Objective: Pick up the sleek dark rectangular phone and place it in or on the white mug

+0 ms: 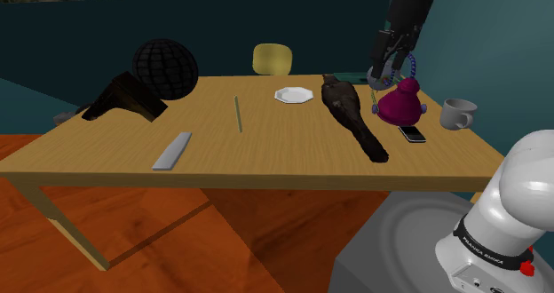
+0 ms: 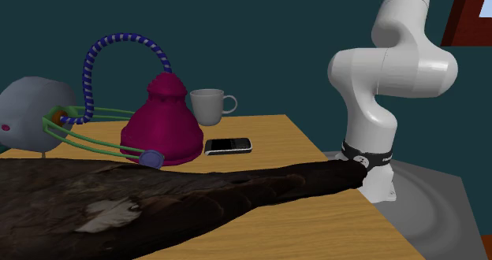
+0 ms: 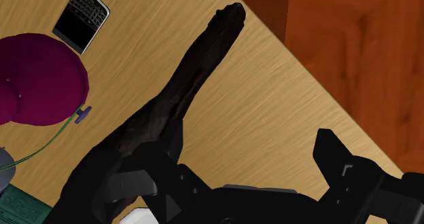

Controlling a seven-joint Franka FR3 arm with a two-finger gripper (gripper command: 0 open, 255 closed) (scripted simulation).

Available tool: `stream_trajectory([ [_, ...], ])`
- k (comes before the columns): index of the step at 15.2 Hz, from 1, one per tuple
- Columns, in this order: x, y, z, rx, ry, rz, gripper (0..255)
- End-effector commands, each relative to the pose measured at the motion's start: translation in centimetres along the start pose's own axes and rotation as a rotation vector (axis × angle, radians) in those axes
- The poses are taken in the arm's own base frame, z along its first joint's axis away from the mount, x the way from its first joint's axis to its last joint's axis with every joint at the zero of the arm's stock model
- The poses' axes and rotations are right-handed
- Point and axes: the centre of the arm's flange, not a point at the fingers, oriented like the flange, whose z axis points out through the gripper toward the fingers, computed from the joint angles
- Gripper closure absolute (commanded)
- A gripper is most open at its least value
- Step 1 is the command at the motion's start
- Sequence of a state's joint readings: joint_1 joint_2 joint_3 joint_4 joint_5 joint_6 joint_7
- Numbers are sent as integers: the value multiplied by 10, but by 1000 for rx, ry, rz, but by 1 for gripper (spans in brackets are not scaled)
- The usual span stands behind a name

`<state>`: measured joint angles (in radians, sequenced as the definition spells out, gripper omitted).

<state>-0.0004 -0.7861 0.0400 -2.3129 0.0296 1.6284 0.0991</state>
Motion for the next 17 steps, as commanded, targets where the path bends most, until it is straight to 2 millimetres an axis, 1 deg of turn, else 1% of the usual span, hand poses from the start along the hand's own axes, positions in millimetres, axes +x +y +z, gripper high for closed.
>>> stream_trajectory([
  [1,0,0,0,0,0,0,0],
  [9,12,83,67,6,-29,161,0],
  [17,9,165,135,13,-58,322,0],
])
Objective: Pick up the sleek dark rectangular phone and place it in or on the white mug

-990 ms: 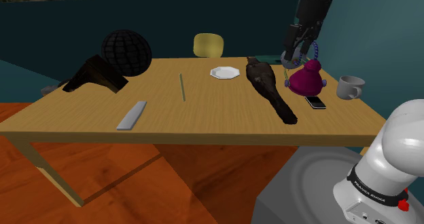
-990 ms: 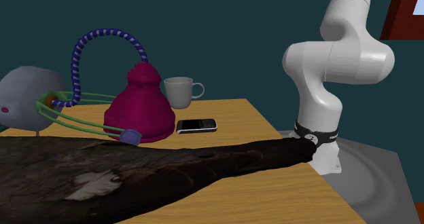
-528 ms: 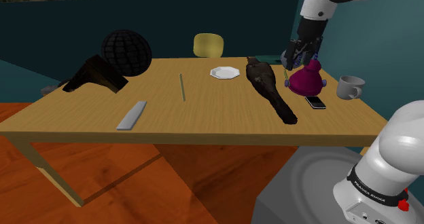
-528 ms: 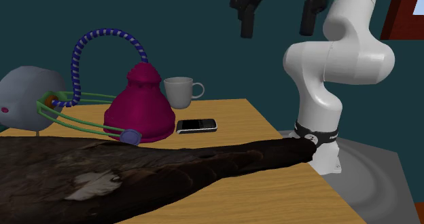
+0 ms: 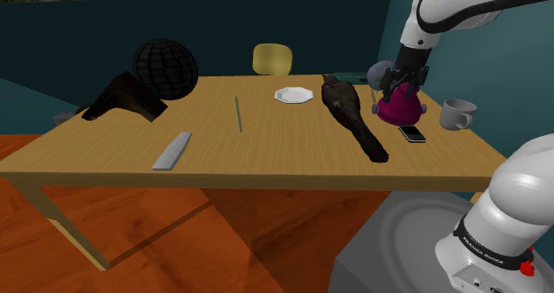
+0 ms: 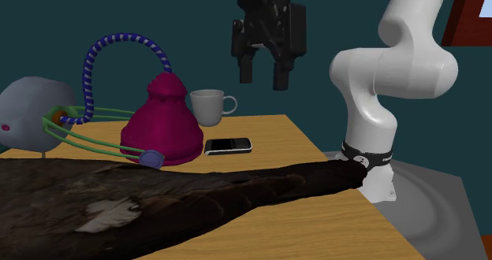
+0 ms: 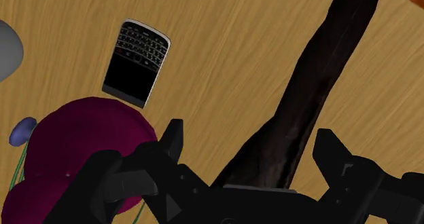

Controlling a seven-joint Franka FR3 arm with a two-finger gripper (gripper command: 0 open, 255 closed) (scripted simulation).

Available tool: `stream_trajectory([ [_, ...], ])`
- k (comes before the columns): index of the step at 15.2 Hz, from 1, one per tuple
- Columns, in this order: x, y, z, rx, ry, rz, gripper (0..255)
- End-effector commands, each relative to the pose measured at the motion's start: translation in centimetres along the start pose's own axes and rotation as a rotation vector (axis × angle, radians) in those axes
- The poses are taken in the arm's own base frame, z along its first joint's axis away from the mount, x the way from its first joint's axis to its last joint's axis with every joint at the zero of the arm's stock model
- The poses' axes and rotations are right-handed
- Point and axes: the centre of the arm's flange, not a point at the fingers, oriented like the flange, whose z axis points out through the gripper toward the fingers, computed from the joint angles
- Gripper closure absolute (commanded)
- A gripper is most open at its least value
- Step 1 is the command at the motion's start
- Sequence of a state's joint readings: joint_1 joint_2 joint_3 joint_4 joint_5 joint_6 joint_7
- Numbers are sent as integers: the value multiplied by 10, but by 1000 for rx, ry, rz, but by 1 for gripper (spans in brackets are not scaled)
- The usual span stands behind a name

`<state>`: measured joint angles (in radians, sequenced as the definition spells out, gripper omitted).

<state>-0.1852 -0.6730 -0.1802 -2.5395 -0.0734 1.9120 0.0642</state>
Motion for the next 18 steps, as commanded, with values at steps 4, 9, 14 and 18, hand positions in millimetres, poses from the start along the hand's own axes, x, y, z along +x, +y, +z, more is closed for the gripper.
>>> stream_trajectory([
  [4,8,52,43,4,-17,101,0],
  [9,11,104,85,8,-35,201,0],
  [14,10,141,121,11,-48,273,0],
  [18,9,141,142,11,-48,273,0],
])
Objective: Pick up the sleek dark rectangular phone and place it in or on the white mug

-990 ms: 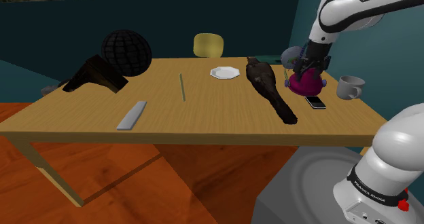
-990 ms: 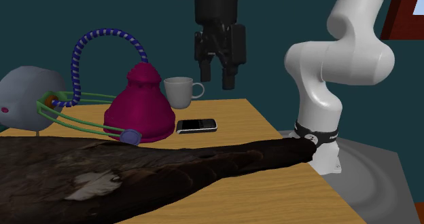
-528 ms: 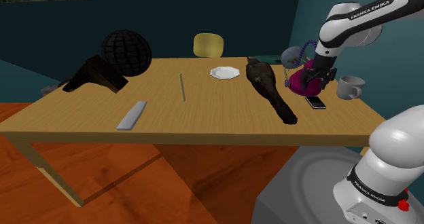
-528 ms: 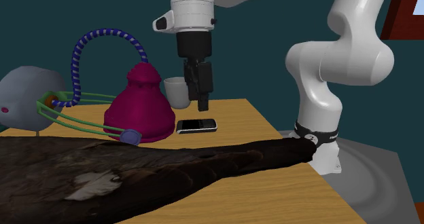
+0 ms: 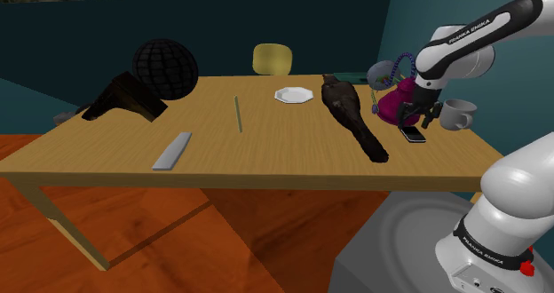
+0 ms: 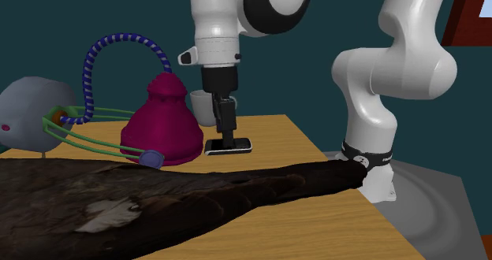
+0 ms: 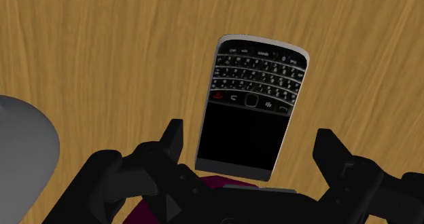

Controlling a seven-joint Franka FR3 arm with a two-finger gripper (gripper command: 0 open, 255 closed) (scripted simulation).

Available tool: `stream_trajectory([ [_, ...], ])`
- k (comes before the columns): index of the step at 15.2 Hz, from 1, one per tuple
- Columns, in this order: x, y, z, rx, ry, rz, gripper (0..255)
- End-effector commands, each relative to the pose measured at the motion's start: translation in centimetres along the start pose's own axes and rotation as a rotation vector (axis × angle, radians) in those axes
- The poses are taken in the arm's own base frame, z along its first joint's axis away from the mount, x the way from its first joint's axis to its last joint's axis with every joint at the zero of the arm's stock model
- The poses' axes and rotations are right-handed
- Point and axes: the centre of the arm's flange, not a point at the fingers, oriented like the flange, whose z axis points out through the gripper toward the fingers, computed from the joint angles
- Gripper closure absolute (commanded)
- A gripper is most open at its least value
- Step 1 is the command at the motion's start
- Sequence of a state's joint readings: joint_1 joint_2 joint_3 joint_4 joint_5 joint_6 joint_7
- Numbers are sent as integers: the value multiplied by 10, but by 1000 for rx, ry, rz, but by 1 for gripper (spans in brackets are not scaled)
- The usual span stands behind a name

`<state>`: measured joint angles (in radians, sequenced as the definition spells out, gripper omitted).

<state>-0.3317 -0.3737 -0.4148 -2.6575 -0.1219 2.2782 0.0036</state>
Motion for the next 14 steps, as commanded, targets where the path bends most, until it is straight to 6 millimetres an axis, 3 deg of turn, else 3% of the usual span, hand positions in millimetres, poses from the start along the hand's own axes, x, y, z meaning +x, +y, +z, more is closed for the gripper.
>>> stream_trajectory([
  [1,0,2,10,0,1,0,0],
  [3,0,2,18,0,1,0,0],
  [10,0,2,18,0,1,0,0],
  [11,0,2,18,0,1,0,255],
  [14,0,2,19,0,1,0,255],
])
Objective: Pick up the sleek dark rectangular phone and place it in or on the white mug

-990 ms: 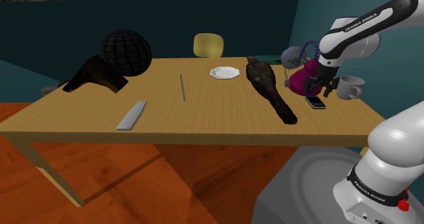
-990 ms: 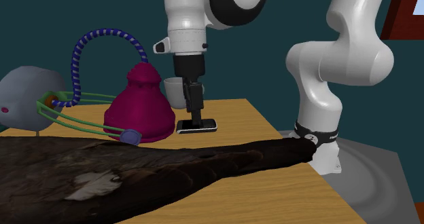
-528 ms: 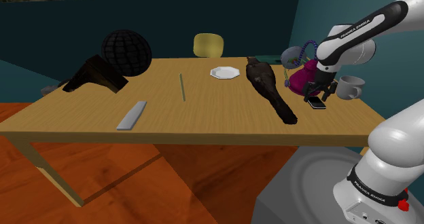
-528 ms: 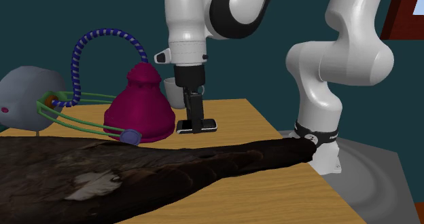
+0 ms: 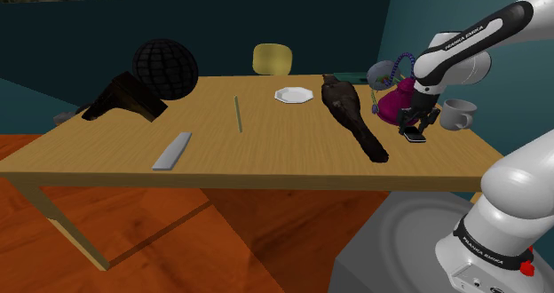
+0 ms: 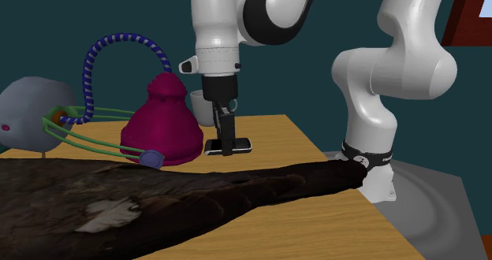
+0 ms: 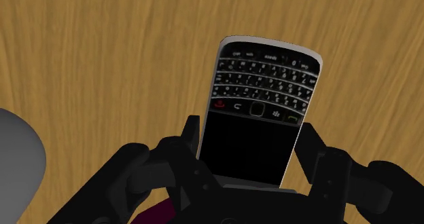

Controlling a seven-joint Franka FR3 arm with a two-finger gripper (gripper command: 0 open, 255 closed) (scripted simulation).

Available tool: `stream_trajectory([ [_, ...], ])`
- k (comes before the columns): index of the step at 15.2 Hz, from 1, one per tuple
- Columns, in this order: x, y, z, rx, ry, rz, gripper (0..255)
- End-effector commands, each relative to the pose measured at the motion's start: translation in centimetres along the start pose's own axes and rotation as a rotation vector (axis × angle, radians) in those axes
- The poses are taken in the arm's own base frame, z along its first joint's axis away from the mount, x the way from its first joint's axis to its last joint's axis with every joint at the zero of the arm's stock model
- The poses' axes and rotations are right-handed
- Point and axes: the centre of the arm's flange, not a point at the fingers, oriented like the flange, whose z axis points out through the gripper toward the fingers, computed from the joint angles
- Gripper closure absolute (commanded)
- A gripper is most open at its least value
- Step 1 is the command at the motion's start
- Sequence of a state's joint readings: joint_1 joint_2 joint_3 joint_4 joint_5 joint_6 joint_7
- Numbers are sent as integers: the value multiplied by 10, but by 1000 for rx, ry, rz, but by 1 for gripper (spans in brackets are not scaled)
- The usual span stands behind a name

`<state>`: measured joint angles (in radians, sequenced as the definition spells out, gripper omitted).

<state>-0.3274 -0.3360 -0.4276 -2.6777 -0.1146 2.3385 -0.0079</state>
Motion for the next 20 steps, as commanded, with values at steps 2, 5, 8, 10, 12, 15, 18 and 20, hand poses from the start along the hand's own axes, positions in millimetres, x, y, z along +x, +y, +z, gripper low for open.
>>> stream_trajectory([
  [2,-1,-1,1,0,-3,-1,255],
  [5,-1,0,2,0,-3,-1,255],
  [8,-1,-1,-10,0,-3,-1,255],
  [10,-1,-2,-20,0,-3,-1,255],
  [12,-1,-2,-31,0,-3,-1,255],
  [15,-1,-3,-46,0,-3,-1,255],
  [18,-2,-4,-62,0,-3,-1,255],
  [20,-2,-5,-73,0,-3,-1,255],
])
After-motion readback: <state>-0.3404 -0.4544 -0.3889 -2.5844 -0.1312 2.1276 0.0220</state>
